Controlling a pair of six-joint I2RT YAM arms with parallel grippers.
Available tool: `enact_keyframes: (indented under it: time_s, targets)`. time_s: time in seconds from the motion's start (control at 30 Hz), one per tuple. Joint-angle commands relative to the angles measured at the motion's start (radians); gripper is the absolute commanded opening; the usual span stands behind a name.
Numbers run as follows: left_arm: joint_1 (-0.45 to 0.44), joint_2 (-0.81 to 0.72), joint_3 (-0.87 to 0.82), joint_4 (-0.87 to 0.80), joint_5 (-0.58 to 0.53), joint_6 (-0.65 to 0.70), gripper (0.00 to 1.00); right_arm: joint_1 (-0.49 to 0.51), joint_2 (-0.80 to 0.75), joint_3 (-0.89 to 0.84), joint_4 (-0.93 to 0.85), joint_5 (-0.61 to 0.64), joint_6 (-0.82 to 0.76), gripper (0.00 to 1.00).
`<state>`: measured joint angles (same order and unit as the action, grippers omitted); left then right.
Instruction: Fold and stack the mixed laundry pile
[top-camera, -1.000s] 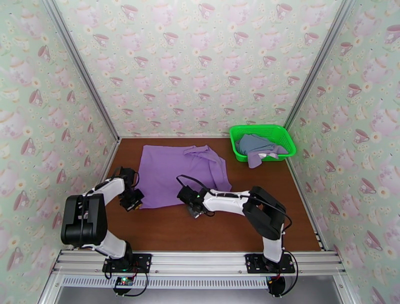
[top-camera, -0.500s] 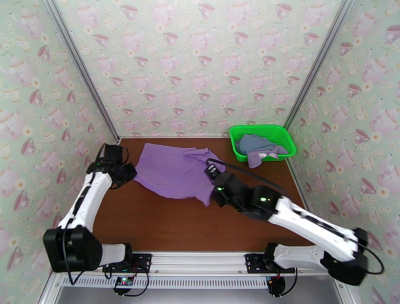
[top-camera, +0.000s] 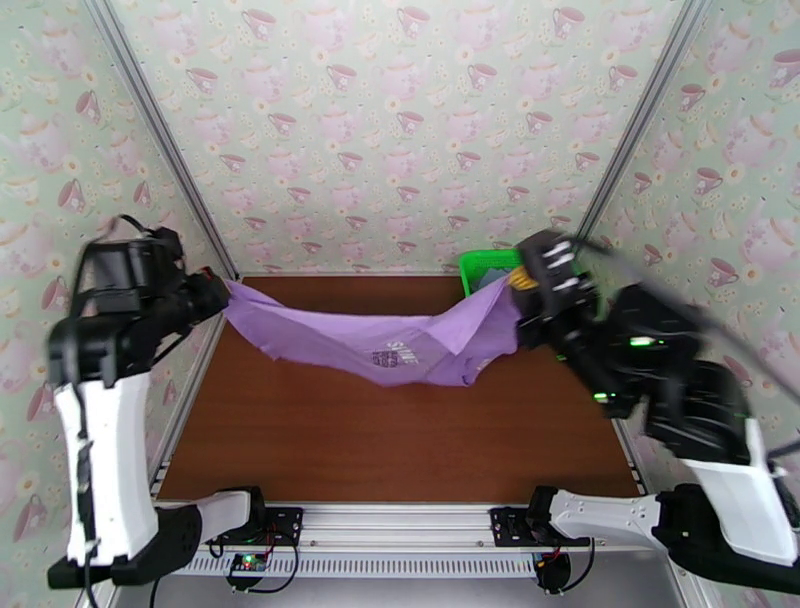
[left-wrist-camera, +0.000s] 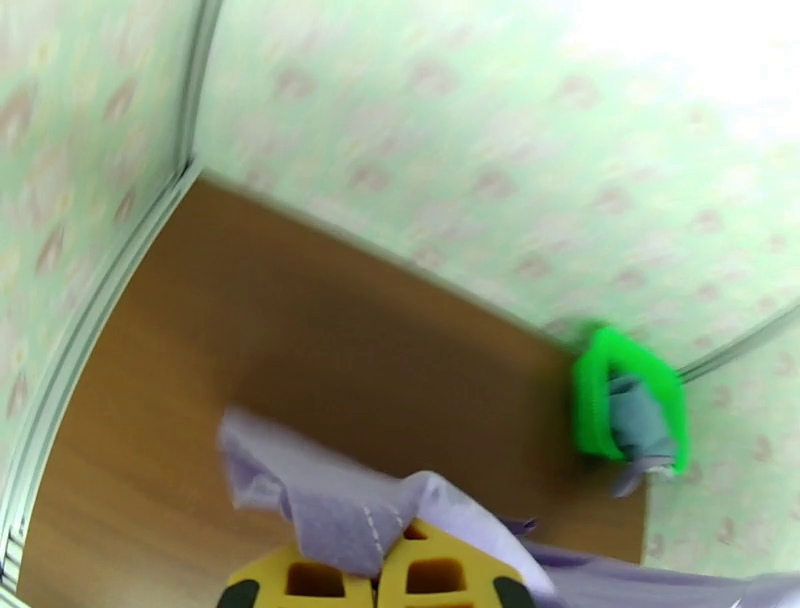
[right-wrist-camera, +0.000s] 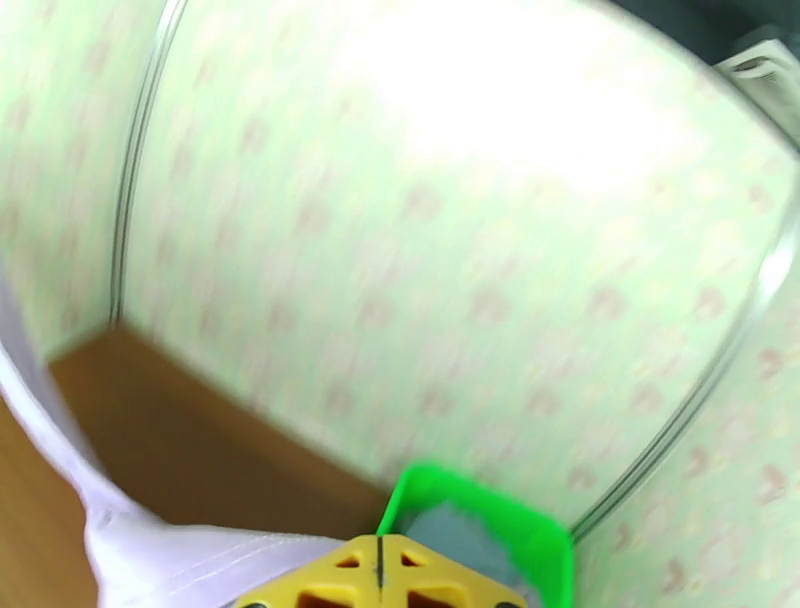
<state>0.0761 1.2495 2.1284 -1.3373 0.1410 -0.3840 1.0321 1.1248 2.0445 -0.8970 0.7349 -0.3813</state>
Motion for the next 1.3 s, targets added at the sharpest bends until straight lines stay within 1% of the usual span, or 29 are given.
enact_keyframes:
  time_s: [0.0,0.07,0.13,0.2,0.23,0.33,0.4,0.47,0.53,0.6,0.67,0.73,0.8,0.83,0.87,0.93,1.0,1.1,1.2,1.27]
  targets:
    - [0.001,0.013,0.125,-0.121,0.073,0.021,0.00,-0.004,0.071,0.126,0.069,0.120,-0.164,0.00]
    - [0.001,0.023,0.158,-0.114,0.080,0.014,0.00,-0.004,0.127,0.181,0.157,0.180,-0.272,0.00]
    - [0.002,0.042,0.157,-0.096,0.073,0.011,0.00,-0.006,0.178,0.190,0.276,0.220,-0.399,0.00]
    - [0.002,0.070,0.134,-0.065,0.059,0.008,0.00,-0.039,0.244,0.204,0.343,0.198,-0.446,0.00]
    - [0.002,0.089,0.113,-0.040,0.055,0.005,0.00,-0.078,0.292,0.232,0.338,0.175,-0.431,0.00]
    - [0.001,0.152,0.049,0.058,0.058,-0.014,0.00,-0.208,0.456,0.354,0.225,0.070,-0.314,0.00]
    - [0.002,0.214,0.031,0.122,0.060,-0.024,0.00,-0.279,0.557,0.388,0.211,0.005,-0.254,0.00]
    - [0.002,0.307,0.054,0.176,0.062,-0.029,0.00,-0.349,0.679,0.448,0.215,-0.049,-0.224,0.00]
    - [0.002,0.424,0.111,0.216,0.076,-0.029,0.00,-0.404,0.814,0.552,0.210,-0.081,-0.202,0.00]
    - [0.005,0.561,0.207,0.250,0.108,-0.030,0.00,-0.448,0.952,0.665,0.232,-0.099,-0.198,0.00]
    - [0.009,0.717,0.358,0.265,0.157,-0.038,0.00,-0.477,1.061,0.757,0.304,-0.106,-0.210,0.00]
    - [0.015,0.897,0.570,0.270,0.209,-0.067,0.00,-0.501,1.137,0.790,0.424,-0.117,-0.218,0.00]
    - [0.026,1.026,0.736,0.314,0.268,-0.112,0.00,-0.524,1.162,0.789,0.532,-0.130,-0.189,0.00]
    - [0.034,1.060,0.763,0.372,0.309,-0.146,0.00,-0.536,1.164,0.789,0.579,-0.133,-0.171,0.00]
    - [0.041,1.068,0.750,0.427,0.334,-0.177,0.00,-0.544,1.161,0.789,0.621,-0.131,-0.155,0.00]
    - [0.053,1.033,0.659,0.570,0.362,-0.228,0.00,-0.557,1.131,0.789,0.704,-0.123,-0.125,0.00]
    - [0.060,0.977,0.593,0.671,0.368,-0.246,0.00,-0.568,1.083,0.789,0.764,-0.135,-0.090,0.00]
    - [0.079,0.913,0.594,0.725,0.358,-0.243,0.00,-0.591,0.999,0.779,0.806,-0.165,-0.030,0.00]
    - [0.108,0.840,0.559,0.766,0.361,-0.242,0.00,-0.596,0.892,0.684,0.799,-0.179,-0.011,0.00]
    - [0.119,0.779,0.473,0.778,0.373,-0.223,0.00,-0.596,0.803,0.538,0.758,-0.200,0.021,0.00]
